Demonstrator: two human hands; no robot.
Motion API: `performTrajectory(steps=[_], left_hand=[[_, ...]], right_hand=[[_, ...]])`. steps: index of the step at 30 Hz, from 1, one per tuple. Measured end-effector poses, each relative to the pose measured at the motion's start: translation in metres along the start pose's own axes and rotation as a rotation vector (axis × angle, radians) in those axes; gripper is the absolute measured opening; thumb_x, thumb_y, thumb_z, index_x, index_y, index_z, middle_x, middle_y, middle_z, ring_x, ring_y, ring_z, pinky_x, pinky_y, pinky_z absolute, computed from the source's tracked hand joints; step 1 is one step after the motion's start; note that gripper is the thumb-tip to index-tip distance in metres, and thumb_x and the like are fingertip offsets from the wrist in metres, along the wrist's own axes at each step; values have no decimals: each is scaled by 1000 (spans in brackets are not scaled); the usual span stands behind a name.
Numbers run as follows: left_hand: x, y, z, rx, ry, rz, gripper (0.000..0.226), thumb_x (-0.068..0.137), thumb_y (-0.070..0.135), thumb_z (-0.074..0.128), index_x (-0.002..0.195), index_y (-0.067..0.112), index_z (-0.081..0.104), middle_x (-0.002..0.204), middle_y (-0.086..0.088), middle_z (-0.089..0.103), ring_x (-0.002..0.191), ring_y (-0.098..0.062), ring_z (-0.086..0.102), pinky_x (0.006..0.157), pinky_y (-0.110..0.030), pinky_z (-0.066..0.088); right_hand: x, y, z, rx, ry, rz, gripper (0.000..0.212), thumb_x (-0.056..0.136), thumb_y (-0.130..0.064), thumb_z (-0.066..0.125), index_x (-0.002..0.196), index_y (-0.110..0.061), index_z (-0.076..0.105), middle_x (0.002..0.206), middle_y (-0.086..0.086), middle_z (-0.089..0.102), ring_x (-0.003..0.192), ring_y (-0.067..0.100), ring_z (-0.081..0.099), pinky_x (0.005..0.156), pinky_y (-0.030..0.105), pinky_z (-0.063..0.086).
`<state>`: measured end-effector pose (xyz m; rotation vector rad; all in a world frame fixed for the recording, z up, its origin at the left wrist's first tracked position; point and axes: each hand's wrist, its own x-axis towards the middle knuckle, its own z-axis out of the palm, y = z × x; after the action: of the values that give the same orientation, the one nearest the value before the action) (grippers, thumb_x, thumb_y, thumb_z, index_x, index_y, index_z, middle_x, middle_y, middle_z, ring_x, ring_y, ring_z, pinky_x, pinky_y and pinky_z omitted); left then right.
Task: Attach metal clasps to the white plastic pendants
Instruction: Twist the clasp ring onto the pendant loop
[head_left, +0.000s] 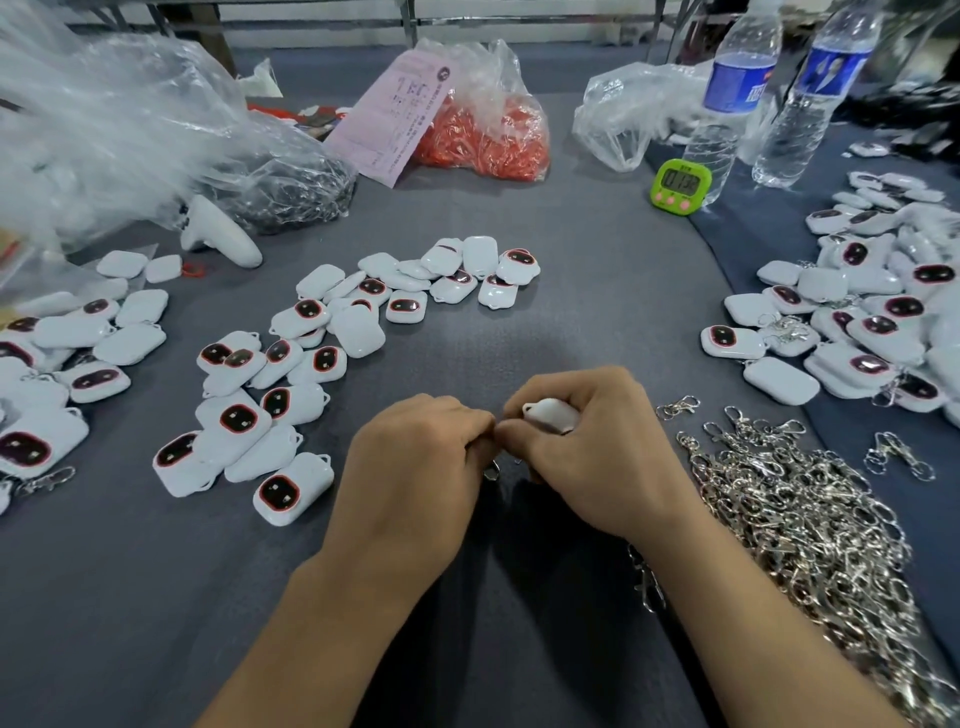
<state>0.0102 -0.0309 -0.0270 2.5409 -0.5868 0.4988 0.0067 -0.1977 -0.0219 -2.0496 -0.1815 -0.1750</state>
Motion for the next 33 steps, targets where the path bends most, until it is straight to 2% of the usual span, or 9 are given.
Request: performTrajectory(steps=[4, 7, 9, 12, 16, 24, 28, 30, 33], left_hand=[[-1, 0, -1, -36, -16, -6, 16, 83, 29, 65, 79, 21, 78, 69, 3, 68, 67, -20, 61, 63, -38, 47], [2, 0, -5, -361, 15, -197, 5, 81, 24, 77, 81, 29, 80, 72, 15, 73, 68, -4, 66, 65, -19, 48], [5, 2, -5, -584, 16, -323, 17, 77, 14, 83, 79, 31, 81, 72, 19, 74, 68, 2, 69, 64, -11, 49], [9, 3, -3, -798, 9, -406, 26, 77, 4, 81, 78, 29, 82, 73, 11, 77, 68, -4, 71, 64, -15, 53], [9, 5, -2, -945, 13, -419, 24, 79, 1, 79, 79, 24, 81, 77, 3, 78, 73, -8, 72, 69, -17, 54], [11, 8, -4, -1172, -16, -398, 24, 79, -8, 73, 72, 15, 78, 72, 1, 73, 71, -7, 65, 71, -17, 51], [11, 7, -6, -1105, -65, -358, 11, 75, 10, 76, 73, 21, 79, 72, 4, 72, 70, -6, 63, 70, -17, 51], [12, 6, -8, -1130, -105, -414, 1, 73, 21, 80, 73, 20, 80, 70, 1, 72, 70, -8, 63, 69, -17, 51], [11, 2, -8, -1179, -200, -500, 14, 64, 25, 89, 69, 16, 79, 66, -2, 69, 64, -9, 59, 64, -18, 49]], right_hand=[[-1, 0, 0, -69, -23, -52, 16, 82, -15, 79, 71, -25, 73, 57, -8, 64, 53, 5, 58, 54, 14, 42], [3, 0, -2, 205, 4, 54, 15, 81, -9, 76, 69, -15, 72, 55, 5, 64, 45, 12, 56, 46, 22, 43], [4, -2, -3, 402, 27, 97, 17, 81, -2, 73, 66, -10, 70, 58, 12, 64, 45, 17, 55, 43, 23, 40], [4, -4, -3, 584, 21, 132, 29, 87, 7, 69, 67, -14, 71, 62, 13, 63, 45, 18, 55, 40, 22, 39], [4, -7, -3, 672, 15, 155, 34, 90, 6, 67, 65, -17, 71, 60, 10, 62, 44, 15, 54, 39, 20, 38], [4, -8, -5, 705, 19, 173, 30, 89, 4, 70, 66, -16, 71, 62, 11, 64, 44, 15, 54, 40, 19, 38], [3, -7, -6, 673, 51, 104, 19, 79, 1, 75, 66, -13, 71, 61, 12, 64, 45, 18, 55, 40, 22, 40], [3, -6, -8, 572, 73, 35, 20, 80, 6, 74, 66, -9, 70, 59, 15, 64, 45, 20, 56, 41, 23, 41], [1, -8, -10, 446, 64, -39, 16, 80, 2, 75, 68, -8, 71, 60, 15, 65, 46, 19, 60, 43, 24, 44]])
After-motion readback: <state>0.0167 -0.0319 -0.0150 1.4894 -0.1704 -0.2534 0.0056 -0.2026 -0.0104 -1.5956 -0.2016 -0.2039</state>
